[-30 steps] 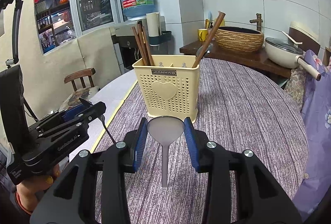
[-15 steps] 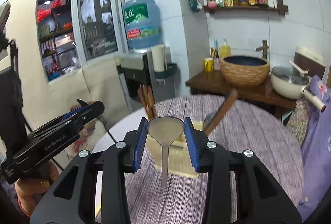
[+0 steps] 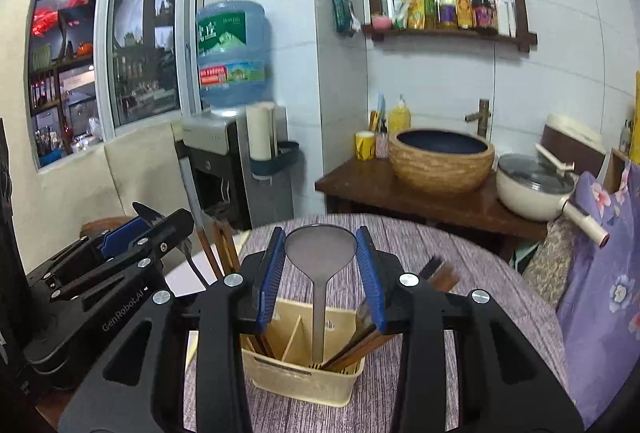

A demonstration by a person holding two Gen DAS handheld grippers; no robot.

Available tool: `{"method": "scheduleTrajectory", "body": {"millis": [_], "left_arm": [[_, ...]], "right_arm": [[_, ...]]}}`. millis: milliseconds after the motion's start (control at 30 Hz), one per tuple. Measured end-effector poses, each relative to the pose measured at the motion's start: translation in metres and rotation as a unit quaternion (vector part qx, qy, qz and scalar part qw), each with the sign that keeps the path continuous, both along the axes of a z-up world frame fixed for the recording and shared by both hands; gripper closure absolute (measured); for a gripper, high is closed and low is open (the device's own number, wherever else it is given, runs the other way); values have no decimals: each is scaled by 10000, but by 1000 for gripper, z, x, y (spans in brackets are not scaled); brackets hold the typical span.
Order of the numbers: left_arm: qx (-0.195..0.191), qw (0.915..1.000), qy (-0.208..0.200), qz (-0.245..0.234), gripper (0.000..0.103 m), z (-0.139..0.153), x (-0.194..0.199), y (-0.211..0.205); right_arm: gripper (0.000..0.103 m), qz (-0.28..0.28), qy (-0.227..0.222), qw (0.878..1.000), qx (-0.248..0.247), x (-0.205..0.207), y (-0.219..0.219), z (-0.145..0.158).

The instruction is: Organize utensils

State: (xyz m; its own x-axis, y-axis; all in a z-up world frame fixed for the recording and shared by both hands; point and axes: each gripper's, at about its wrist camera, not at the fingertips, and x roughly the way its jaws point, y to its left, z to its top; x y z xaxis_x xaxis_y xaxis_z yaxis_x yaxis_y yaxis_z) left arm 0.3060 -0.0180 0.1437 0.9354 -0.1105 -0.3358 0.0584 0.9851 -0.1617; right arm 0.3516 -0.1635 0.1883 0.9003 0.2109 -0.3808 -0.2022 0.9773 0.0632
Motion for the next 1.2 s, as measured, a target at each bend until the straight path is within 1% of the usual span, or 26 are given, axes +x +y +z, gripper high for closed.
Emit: {"method": "scheduleTrajectory", "body": {"millis": [100,167,233,367,500,567,633,667,700,733,767,800,833,867,900,933,1000,1100,1200], "left_arm": [[23,9997,229,-55,65,-21,3,1],[78,9994,315,-79,65,-32,2,1],[42,9990,420,-134,65,-40,3,2],[174,9982,532,-206,65,-50,3,-3],[139,9981,546,-232,65,-50,2,-1],[50,9987,467,-200,65,-43,-3,5],[14,9992,364,-185,65,-35,-9,9],[15,9995,277,-174,62,-29,-16,13],[44,9997,183,-143,54,-24,-22,15],[89,9999,83,-76,50,-20,-29,17],[133,9999,-12,14,40,-17,-36,20],[192,9997,-133,113,33,-13,-46,23],[231,9994,-213,137,30,-11,-55,25],[250,9992,-265,145,23,-10,-62,26],[286,9989,-332,156,16,-9,-73,29],[313,9987,-373,162,14,-9,-80,30],[346,9981,-489,154,6,-12,-98,33],[399,9977,-539,124,5,-22,-119,37],[350,9981,-513,51,5,-39,-139,42]], "right_arm": [[66,91,219,9997,-60,6,2,-27],[66,109,316,9994,-95,7,3,-41],[66,137,395,9990,-177,8,6,-52],[66,191,553,9981,-211,11,9,-70],[65,173,544,9980,-281,8,10,-77],[57,177,470,9985,-239,5,6,-76],[45,185,368,9991,-125,-1,2,-70],[43,172,281,9994,-96,-7,0,-65],[41,168,208,9996,-84,-11,-2,-60],[38,185,125,9997,-66,-17,-4,-55],[35,216,75,9997,-52,-22,-5,-52],[30,256,-14,9997,-41,-31,-6,-47],[26,282,-135,9995,-52,-41,-7,-43],[24,295,-265,9992,-83,-53,-8,-40],[20,304,-368,9988,-120,-62,-8,-37],[15,314,-482,9982,-167,-73,-8,-35],[10,326,-706,9967,-246,-98,-9,-34],[6,394,-904,9946,-324,-130,-11,-40],[6,382,-993,9933,-444,-159,-14,-55]]}}
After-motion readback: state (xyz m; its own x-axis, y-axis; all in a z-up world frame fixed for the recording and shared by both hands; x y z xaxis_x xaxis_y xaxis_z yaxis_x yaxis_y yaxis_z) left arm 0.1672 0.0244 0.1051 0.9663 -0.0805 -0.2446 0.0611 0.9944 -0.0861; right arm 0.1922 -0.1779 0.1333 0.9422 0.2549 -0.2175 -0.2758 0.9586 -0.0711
